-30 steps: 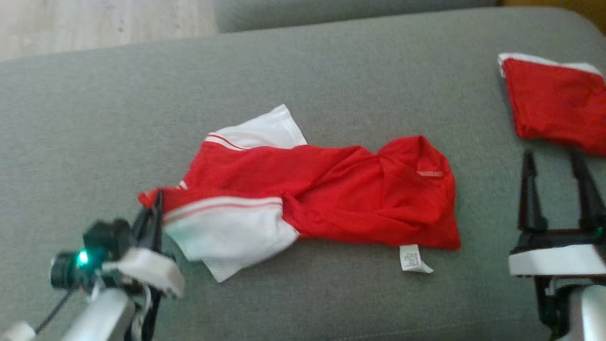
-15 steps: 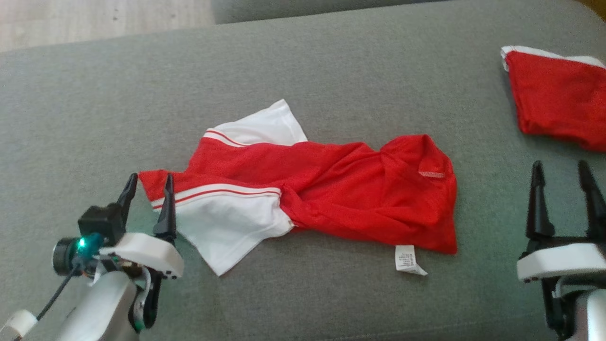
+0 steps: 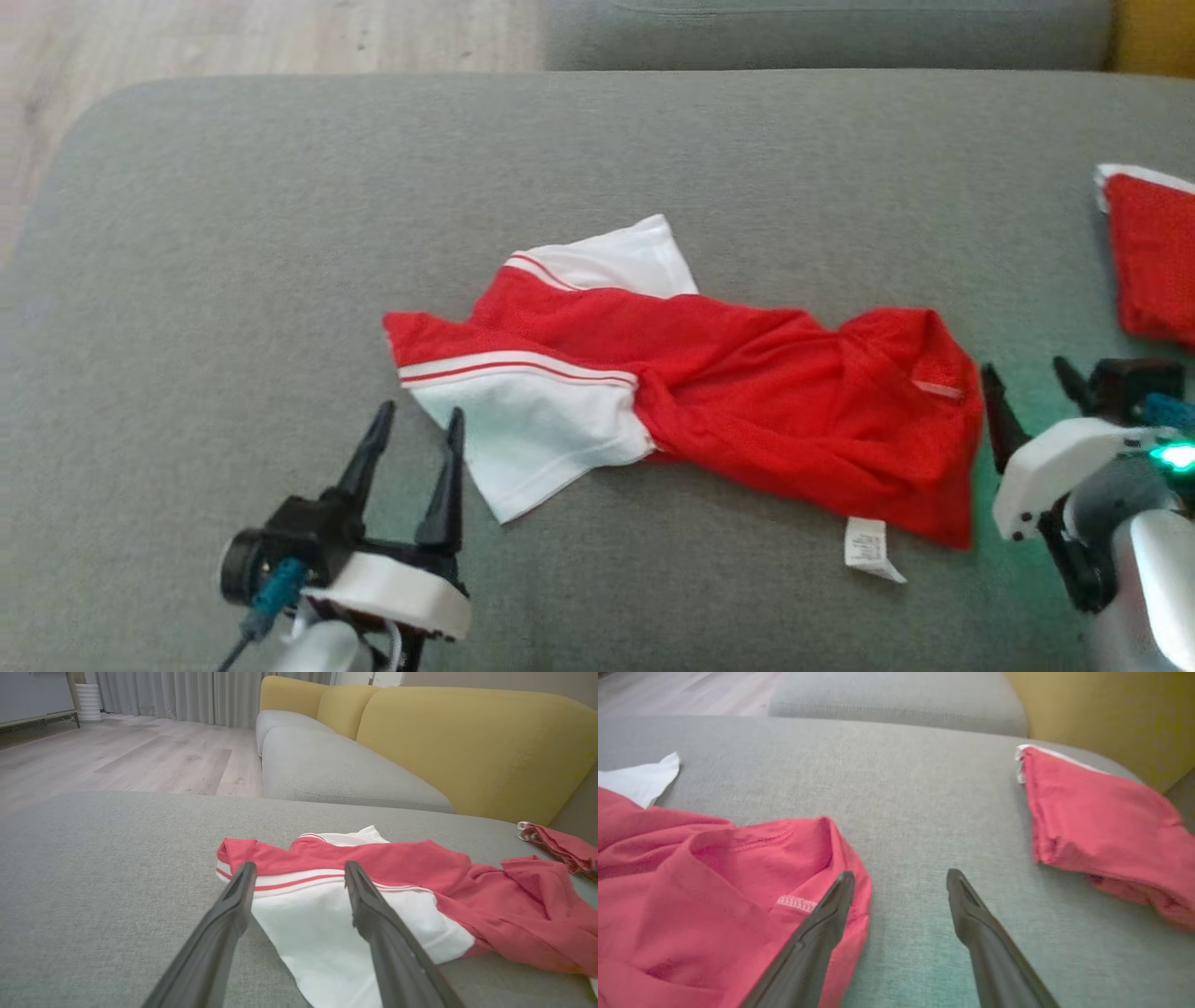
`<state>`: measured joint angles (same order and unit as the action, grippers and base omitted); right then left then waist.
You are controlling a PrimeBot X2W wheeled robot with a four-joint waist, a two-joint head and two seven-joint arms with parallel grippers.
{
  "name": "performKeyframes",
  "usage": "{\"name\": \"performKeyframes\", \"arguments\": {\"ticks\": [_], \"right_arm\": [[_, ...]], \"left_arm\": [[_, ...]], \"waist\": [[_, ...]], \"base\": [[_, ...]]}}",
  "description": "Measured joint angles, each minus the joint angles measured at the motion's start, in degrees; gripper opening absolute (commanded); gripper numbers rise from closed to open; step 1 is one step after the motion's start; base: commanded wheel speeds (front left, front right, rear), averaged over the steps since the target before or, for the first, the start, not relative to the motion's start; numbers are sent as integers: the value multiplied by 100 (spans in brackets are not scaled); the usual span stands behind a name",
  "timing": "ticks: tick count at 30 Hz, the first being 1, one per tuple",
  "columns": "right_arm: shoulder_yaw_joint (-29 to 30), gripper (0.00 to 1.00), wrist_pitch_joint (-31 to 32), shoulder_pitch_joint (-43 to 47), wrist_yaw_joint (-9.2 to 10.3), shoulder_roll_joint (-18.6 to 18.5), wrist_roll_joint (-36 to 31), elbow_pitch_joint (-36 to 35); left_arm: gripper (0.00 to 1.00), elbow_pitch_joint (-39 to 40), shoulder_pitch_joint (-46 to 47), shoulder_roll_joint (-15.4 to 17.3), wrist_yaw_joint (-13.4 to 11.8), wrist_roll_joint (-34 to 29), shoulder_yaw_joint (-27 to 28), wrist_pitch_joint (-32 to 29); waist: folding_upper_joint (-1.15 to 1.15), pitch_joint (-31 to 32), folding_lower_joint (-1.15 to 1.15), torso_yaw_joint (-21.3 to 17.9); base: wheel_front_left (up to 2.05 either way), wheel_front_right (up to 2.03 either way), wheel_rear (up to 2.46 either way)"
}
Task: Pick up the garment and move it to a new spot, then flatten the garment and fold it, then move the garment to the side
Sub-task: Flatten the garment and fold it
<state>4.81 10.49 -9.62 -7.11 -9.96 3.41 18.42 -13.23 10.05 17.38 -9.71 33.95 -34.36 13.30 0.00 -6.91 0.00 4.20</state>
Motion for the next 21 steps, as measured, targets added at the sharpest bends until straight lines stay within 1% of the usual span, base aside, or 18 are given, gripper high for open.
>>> {"name": "performKeyframes", "arguments": {"ticks": [1,5,10,11,12,13,14,17,21], "right_arm": [[-81,100,82,-69,0,-60,97,188],[-505,100,446,-447,0,-294,517,754],[-979,100,1189,-834,0,-556,1137,1371],[-1026,90,1266,-860,0,-595,1257,1451],[-1076,58,1303,-878,0,-655,1346,1488],[-1204,7,1358,-975,0,-802,1471,1551],[-1254,0,1368,-1047,0,-866,1503,1575],[-1392,0,1280,-1318,0,-1009,1494,1635],[-1365,0,851,-1823,0,-1196,1209,1760]], "left_arm": [[100,92,-35,-9,-45,-29,-66,7],[100,334,-129,-30,-97,-73,-143,5],[100,515,-129,-49,-167,-76,-261,-20],[100,536,-129,-54,-172,-79,-268,-21],[100,561,-129,-54,-175,-99,-269,-33],[100,610,-129,-53,-199,-125,-269,-45],[100,617,-128,-53,-204,-125,-270,-45],[100,636,-129,-53,-238,-125,-270,-45],[100,682,-129,-57,-240,-126,-278,-45]], "waist": [[0,1,0,65],[0,-19,0,293],[0,-62,0,518],[0,-70,0,560],[0,-79,0,600],[0,-98,0,679],[0,-108,0,716],[0,-133,0,818],[0,-157,0,943]], "base": [[0,0,0],[0,0,0],[0,0,0],[0,0,0],[0,0,0],[0,0,0],[0,0,0],[0,0,0],[0,0,0]]}}
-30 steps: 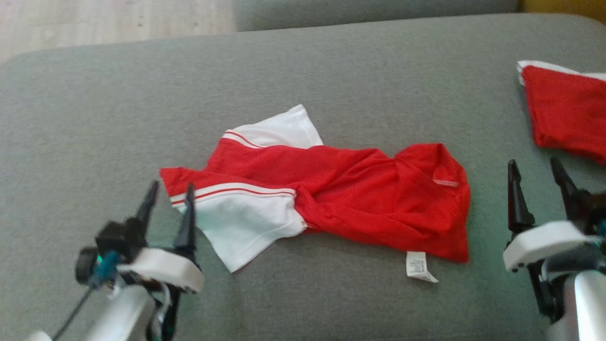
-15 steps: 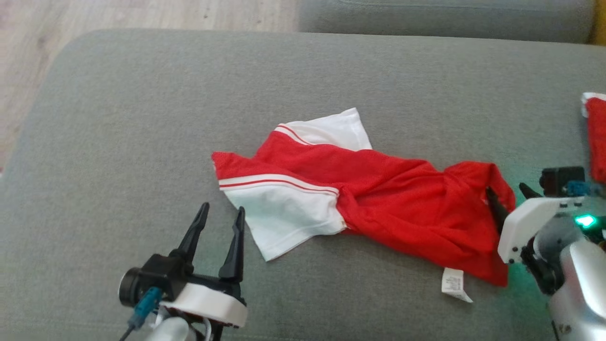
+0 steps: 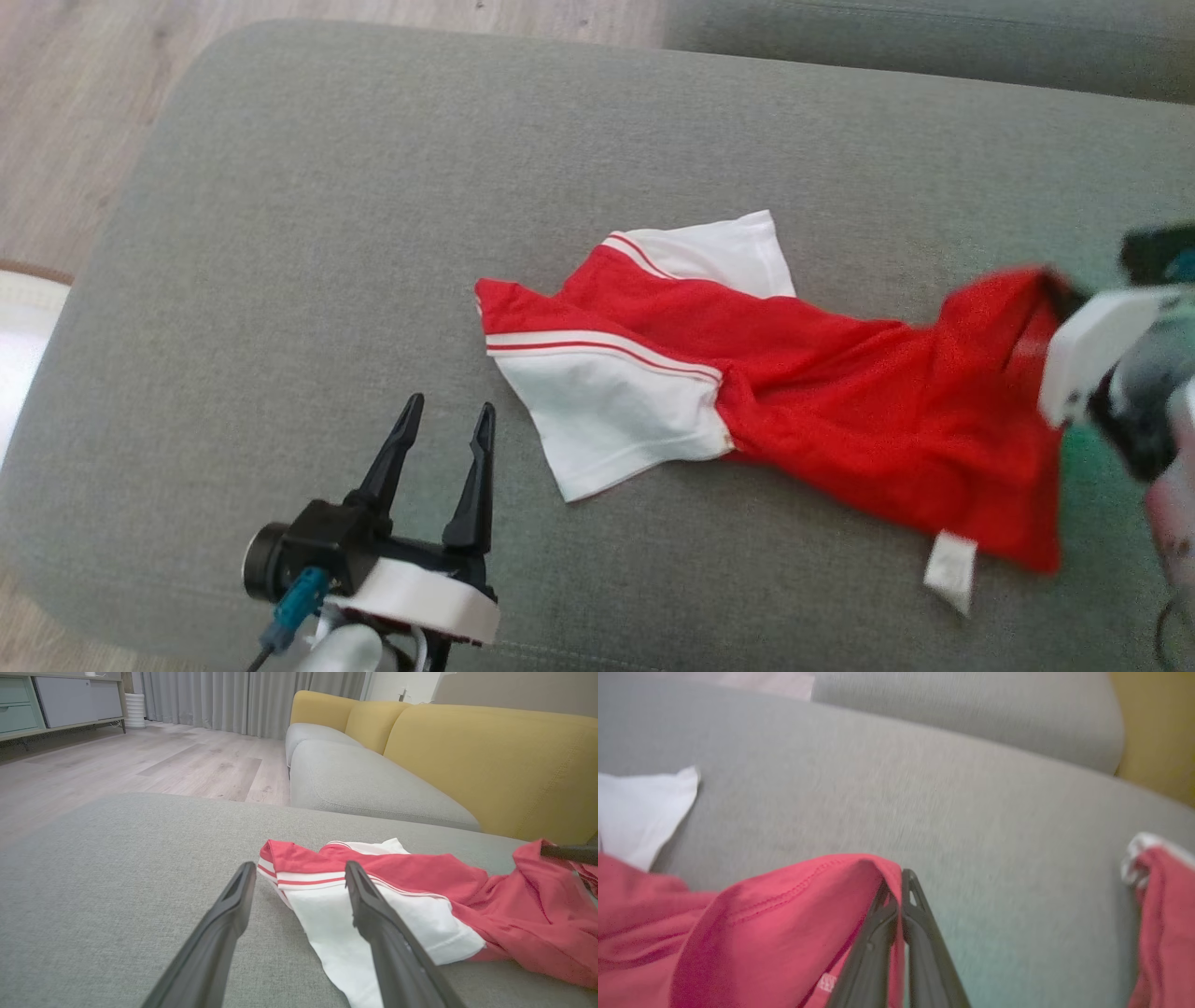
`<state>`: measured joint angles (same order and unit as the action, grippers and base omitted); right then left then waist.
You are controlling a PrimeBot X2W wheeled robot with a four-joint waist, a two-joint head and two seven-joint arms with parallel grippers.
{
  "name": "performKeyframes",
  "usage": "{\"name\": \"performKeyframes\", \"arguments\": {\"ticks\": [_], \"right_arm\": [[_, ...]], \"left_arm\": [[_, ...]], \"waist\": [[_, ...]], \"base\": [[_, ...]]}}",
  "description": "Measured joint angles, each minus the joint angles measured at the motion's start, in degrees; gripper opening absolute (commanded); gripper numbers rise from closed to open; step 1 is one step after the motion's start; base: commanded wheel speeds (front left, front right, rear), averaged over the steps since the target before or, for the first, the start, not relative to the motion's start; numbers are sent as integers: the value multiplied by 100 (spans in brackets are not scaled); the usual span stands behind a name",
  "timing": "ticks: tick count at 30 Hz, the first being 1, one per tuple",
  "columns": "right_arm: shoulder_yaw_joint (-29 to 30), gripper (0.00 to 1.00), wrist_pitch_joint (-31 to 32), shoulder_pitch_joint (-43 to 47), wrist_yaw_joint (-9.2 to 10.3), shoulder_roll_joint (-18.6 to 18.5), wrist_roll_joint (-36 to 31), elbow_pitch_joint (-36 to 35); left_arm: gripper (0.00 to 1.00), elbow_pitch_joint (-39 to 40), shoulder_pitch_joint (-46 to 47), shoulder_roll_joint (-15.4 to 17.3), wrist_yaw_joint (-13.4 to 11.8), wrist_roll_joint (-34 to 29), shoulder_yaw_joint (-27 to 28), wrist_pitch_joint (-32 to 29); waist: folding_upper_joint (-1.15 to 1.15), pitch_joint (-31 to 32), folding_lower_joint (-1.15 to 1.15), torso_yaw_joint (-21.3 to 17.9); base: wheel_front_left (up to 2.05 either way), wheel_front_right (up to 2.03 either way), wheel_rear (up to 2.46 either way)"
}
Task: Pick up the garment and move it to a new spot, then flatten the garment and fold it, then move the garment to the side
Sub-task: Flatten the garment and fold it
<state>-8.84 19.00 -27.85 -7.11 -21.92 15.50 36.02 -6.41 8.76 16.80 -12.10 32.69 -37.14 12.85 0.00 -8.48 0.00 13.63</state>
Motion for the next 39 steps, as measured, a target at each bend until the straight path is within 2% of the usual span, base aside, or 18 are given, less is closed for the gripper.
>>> {"name": "performKeyframes", "arguments": {"ticks": [8,13,14,15,22,30,34,39], "right_arm": [[369,0,-1076,-1136,0,-168,-971,517],[639,0,-1440,-1556,0,-199,-1502,1014],[721,42,-1570,-1608,0,-186,-1614,1103],[788,100,-1667,-1648,0,-174,-1707,1177],[918,100,-2229,-1770,0,323,-1894,1502],[783,100,-2777,-1628,0,547,-1558,1283],[862,100,-2919,-1019,0,781,-1397,831],[1093,100,-2962,203,0,1193,-1406,1]], "left_arm": [[100,22,4,-43,7,-1,-30,18],[100,19,14,-90,11,-9,-46,33],[100,16,14,-92,22,-9,-46,33],[100,15,16,-94,31,-9,-47,33],[100,-12,17,-101,25,-8,-43,36],[100,-15,16,-92,0,-5,-33,43],[100,-13,8,-82,-9,2,-25,43],[100,-3,-122,-52,-58,27,-5,43]], "waist": [[0,-107,0,249],[0,-203,0,349],[0,-224,0,358],[0,-243,0,365],[0,-269,-1,203],[0,-139,0,-107],[0,20,0,-297],[0,240,1,-528]], "base": [[0,0,0],[0,0,0],[0,0,0],[0,0,0],[0,0,0],[0,0,0],[0,0,0],[0,0,0]]}}
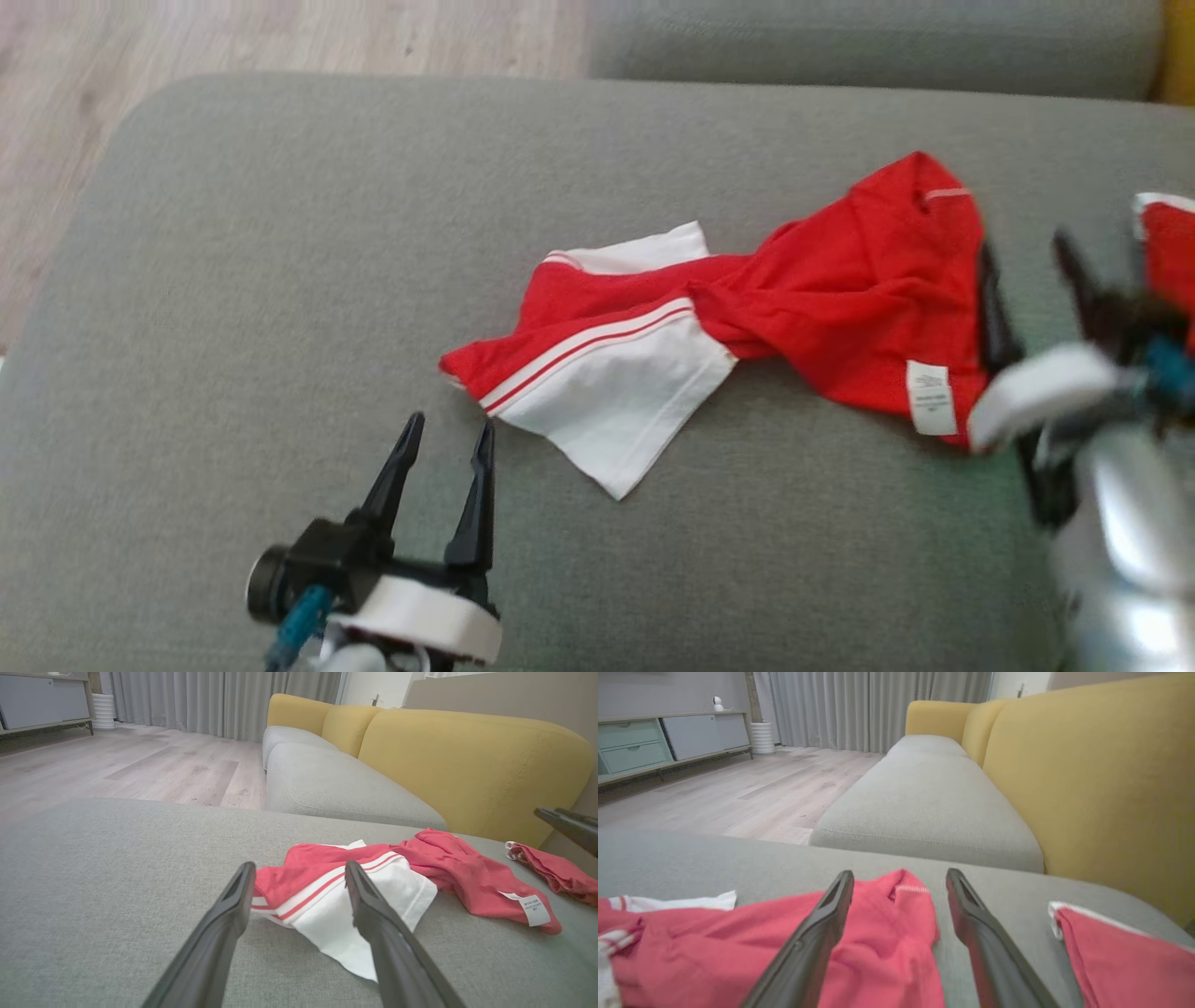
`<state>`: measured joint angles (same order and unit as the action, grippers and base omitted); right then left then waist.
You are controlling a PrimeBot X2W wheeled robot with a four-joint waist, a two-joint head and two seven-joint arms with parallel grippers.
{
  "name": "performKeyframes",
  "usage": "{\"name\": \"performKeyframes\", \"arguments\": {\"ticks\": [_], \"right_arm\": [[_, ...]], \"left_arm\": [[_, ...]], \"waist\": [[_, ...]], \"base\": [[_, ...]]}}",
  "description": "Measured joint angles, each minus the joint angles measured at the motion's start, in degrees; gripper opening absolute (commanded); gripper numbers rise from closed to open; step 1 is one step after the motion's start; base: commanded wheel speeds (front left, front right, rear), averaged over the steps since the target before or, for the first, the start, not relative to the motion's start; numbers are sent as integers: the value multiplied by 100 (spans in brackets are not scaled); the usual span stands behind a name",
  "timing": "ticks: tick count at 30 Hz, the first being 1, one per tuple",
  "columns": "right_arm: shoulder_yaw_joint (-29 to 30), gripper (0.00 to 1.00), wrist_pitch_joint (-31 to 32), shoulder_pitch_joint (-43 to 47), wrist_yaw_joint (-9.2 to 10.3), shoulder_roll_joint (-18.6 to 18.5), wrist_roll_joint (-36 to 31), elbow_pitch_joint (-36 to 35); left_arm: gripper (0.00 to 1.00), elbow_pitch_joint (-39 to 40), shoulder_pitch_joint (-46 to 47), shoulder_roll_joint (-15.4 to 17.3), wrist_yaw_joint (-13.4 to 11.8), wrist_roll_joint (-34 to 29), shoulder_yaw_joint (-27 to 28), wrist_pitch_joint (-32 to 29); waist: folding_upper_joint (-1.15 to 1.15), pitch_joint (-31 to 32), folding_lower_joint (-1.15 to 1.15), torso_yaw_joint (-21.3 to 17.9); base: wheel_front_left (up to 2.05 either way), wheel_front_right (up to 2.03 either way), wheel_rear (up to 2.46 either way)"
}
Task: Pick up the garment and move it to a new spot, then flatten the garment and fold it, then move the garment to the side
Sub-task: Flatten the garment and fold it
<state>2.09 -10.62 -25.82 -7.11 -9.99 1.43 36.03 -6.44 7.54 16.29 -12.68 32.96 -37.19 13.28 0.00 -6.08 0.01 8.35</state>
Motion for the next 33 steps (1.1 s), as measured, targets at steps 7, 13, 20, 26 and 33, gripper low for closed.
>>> {"name": "performKeyframes", "arguments": {"ticks": [7,13,20,26,33], "right_arm": [[311,100,466,1632,0,533,-142,-1141],[275,100,817,1944,0,583,-318,-1440],[-145,100,1080,1683,0,519,-460,-1133],[-242,69,1210,1272,0,393,-224,-567],[-258,0,1214,1082,0,393,-143,-259]], "left_arm": [[100,3,-210,76,-48,35,14,0],[100,25,-203,79,-45,35,14,0],[100,8,-183,78,-42,35,11,0],[100,-34,-123,70,-36,34,7,19],[100,-59,-65,68,-36,35,9,42]], "waist": [[0,195,1,-263],[0,81,0,-290],[0,-87,0,-161],[0,-186,-1,-16],[0,-193,-1,40]], "base": [[0,0,0],[0,0,0],[0,0,0],[0,0,0],[0,0,0]]}}
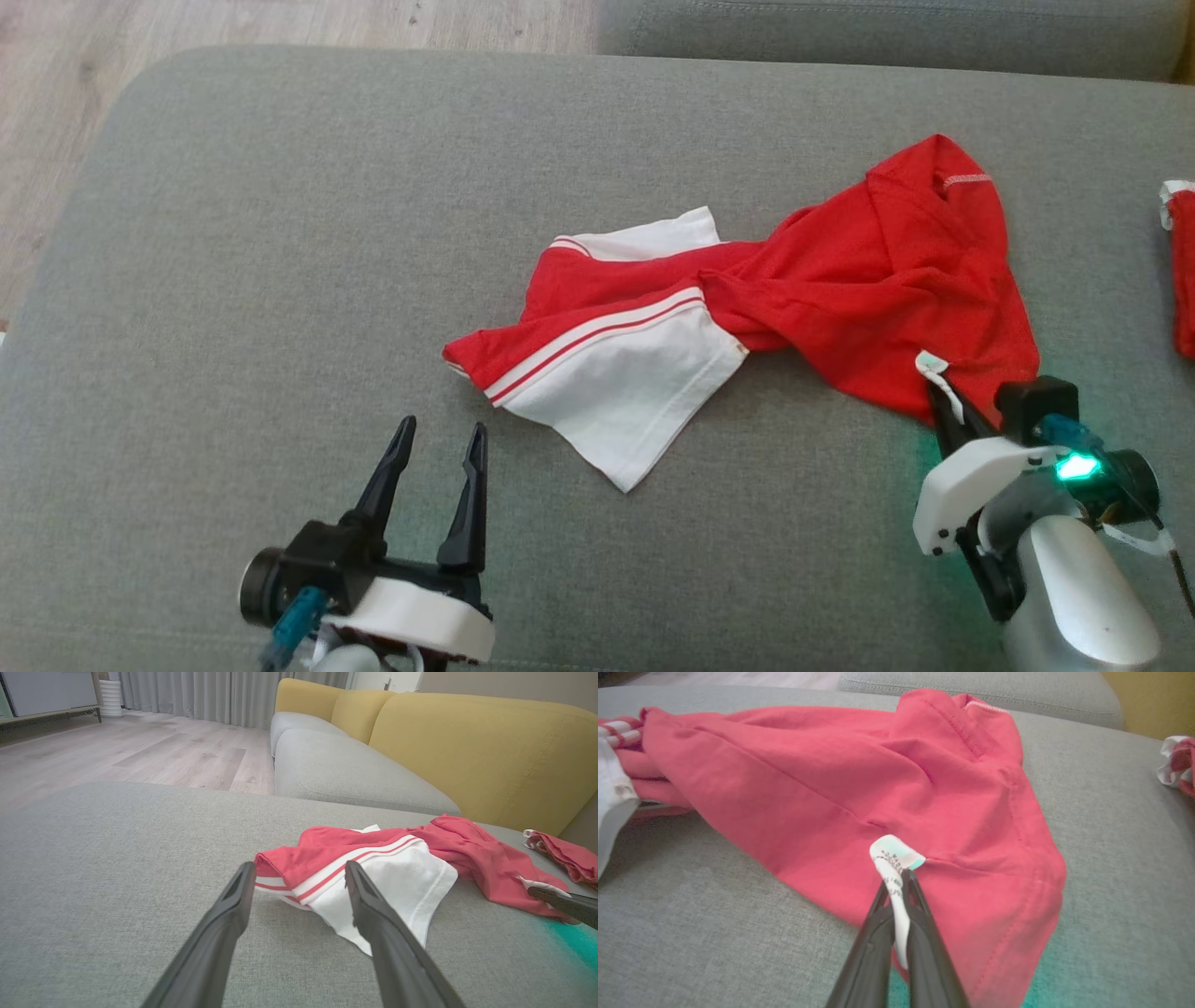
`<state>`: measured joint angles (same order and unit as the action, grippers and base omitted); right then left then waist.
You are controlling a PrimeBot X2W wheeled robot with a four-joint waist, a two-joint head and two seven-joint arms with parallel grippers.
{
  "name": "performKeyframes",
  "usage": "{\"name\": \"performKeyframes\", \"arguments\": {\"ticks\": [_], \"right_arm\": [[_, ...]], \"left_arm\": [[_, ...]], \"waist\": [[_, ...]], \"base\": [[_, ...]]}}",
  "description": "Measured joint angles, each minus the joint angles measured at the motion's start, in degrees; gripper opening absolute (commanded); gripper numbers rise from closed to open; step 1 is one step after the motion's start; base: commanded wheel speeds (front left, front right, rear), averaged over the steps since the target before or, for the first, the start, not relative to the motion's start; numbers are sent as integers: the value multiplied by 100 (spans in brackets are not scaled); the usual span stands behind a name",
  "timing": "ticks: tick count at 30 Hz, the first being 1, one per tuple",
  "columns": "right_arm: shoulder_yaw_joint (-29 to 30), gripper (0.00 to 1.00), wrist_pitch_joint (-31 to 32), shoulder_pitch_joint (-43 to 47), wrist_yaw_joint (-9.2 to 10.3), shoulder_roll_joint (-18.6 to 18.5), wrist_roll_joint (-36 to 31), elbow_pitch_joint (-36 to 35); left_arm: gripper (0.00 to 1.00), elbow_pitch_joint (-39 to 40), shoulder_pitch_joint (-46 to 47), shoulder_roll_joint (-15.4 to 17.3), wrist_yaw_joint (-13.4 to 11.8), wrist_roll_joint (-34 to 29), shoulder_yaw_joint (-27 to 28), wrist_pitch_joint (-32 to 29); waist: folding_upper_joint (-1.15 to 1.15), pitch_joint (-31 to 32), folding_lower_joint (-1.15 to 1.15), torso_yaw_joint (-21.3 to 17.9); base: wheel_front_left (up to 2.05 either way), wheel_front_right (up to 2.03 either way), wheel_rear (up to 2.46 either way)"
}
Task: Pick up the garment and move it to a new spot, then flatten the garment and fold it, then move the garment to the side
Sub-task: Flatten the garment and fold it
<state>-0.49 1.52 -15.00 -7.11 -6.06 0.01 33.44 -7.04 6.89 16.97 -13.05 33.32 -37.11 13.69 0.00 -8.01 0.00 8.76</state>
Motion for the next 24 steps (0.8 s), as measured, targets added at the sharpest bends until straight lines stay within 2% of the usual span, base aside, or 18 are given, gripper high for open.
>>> {"name": "performKeyframes", "arguments": {"ticks": [10,18,24], "right_arm": [[91,0,-280,-324,0,-60,-77,-32],[152,0,-303,-909,0,-595,-271,-382],[-49,0,-302,-639,0,-650,-253,-711]], "left_arm": [[100,-9,-3,1,-7,0,-1,1],[100,-14,-9,10,-7,0,-23,0],[100,-14,-38,22,-13,18,-41,0]], "waist": [[0,73,0,-126],[0,240,0,-283],[0,369,0,-374]], "base": [[0,0,0],[0,0,0],[0,0,0]]}}
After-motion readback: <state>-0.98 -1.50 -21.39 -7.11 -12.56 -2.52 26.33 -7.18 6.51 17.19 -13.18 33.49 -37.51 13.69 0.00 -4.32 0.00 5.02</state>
